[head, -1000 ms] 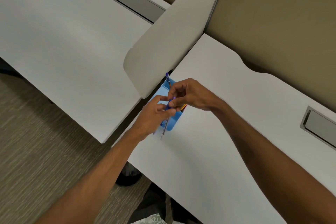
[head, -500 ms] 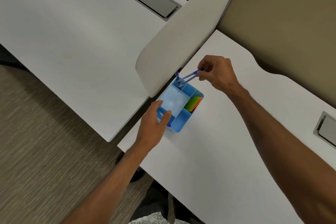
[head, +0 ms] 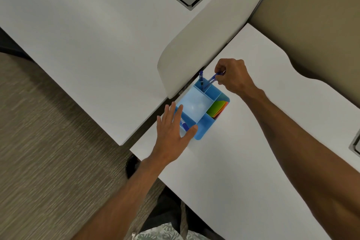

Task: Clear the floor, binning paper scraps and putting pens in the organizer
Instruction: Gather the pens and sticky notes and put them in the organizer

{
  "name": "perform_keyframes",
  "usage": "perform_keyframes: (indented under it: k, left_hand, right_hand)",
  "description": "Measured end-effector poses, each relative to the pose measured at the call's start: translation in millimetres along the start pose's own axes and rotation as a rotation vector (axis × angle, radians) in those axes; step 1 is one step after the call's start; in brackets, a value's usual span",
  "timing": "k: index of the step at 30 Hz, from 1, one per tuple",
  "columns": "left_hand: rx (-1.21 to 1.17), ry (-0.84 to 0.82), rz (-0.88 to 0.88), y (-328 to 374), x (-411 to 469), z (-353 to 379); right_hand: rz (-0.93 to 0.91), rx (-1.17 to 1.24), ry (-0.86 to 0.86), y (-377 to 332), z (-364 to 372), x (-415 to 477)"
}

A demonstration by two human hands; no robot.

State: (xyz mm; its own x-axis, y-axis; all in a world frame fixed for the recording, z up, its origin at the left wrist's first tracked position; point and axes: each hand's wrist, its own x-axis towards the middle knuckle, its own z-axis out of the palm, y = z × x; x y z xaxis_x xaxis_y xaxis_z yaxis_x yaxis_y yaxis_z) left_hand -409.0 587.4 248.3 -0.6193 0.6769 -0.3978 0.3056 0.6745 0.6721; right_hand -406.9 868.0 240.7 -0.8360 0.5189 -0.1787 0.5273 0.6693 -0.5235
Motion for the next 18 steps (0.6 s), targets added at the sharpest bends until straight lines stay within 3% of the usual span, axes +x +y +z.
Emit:
perform_keyframes:
  k: [18]
  left_hand:
    - [0.156,0.039,0.094,-18.4,-5.9,4.4]
  right_hand:
    - [0.059,-0.181,-0.069,-1.9,16.8,-13.5]
